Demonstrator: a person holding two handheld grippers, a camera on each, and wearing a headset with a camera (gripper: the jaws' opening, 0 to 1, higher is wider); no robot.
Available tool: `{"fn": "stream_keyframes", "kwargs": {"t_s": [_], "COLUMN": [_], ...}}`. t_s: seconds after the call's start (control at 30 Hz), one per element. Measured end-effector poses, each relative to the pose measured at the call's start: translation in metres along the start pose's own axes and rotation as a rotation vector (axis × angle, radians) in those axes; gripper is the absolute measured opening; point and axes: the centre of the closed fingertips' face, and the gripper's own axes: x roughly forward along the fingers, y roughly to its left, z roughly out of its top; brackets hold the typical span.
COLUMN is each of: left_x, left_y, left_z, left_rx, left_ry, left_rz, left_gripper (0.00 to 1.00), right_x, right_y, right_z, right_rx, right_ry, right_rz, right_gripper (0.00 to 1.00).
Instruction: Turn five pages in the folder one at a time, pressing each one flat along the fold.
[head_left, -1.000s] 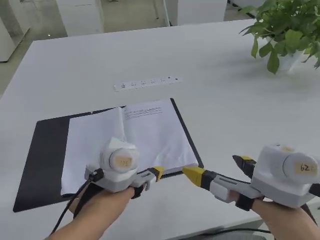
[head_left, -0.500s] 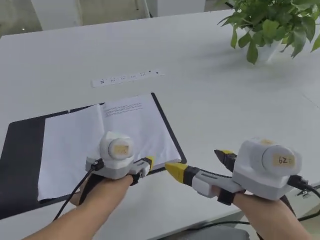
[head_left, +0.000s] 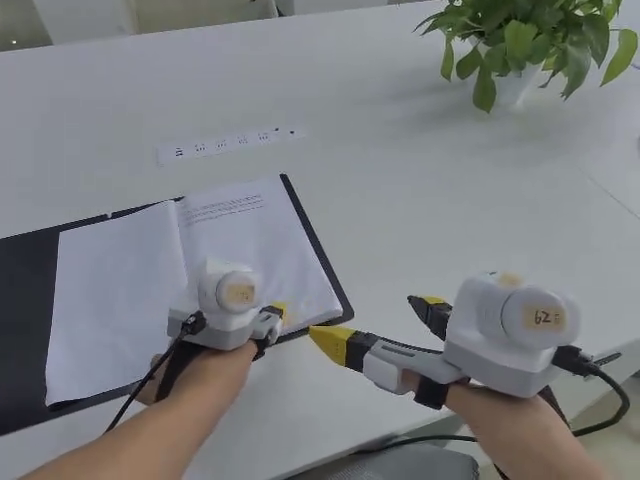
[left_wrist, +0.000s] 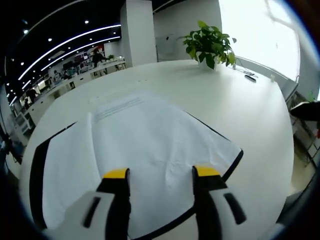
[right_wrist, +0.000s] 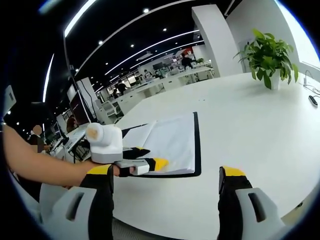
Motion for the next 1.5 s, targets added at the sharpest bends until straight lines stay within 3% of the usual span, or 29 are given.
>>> {"fn": "stream_keyframes", "kwargs": {"t_s": [0.2,0.3,0.37,0.57,0.77,1.1,1.27,1.4,1.43,1.5], "left_x": [0.001,0.000,0.000,0.000,0.000,0.002,0.001,0.001,0.002,0.002], "left_y": [-0.001,0.002,-0.001,0.000,-0.007,-0.001,0.001,0.000,-0.006,-0.004], "left_z": [0.001,-0.001,-0.001,-0.001,-0.002,-0.002,-0.002,-0.001,0.000,-0.001], "left_rx": [0.048,0.105,0.125,0.111,0.125,0.109,-0.006,-0.033,-0.042,-0.047], "left_ry": [-0.020,-0.032,-0.059,-0.081,-0.092,-0.099,-0.100,-0.101,-0.105,-0.099], "left_rz": [-0.020,-0.005,-0.025,-0.031,-0.046,-0.029,-0.034,-0.045,-0.081,-0.057], "left_gripper": [0.41,0.24,0.22,0.21,0.14,0.06,0.05,0.03,0.00,0.00], "right_x": [0.000,0.000,0.000,0.001,0.001,0.003,0.008,0.019,0.023,0.031], "right_y": [-0.002,-0.002,-0.003,-0.006,-0.007,-0.008,-0.010,-0.011,-0.011,-0.012], "right_z": [-0.003,-0.003,-0.003,-0.004,-0.008,-0.011,-0.012,-0.009,-0.009,-0.008], "right_rx": [0.009,0.013,0.014,0.024,0.025,0.030,0.029,0.025,0.028,0.027], "right_ry": [0.010,0.009,0.010,0.013,0.021,0.029,0.036,0.037,0.042,0.047], "right_rz": [0.000,-0.001,-0.002,-0.007,-0.012,-0.011,-0.004,0.009,0.012,0.020], "right_gripper": [0.86,0.86,0.86,0.86,0.86,0.85,0.83,0.75,0.73,0.67]}}
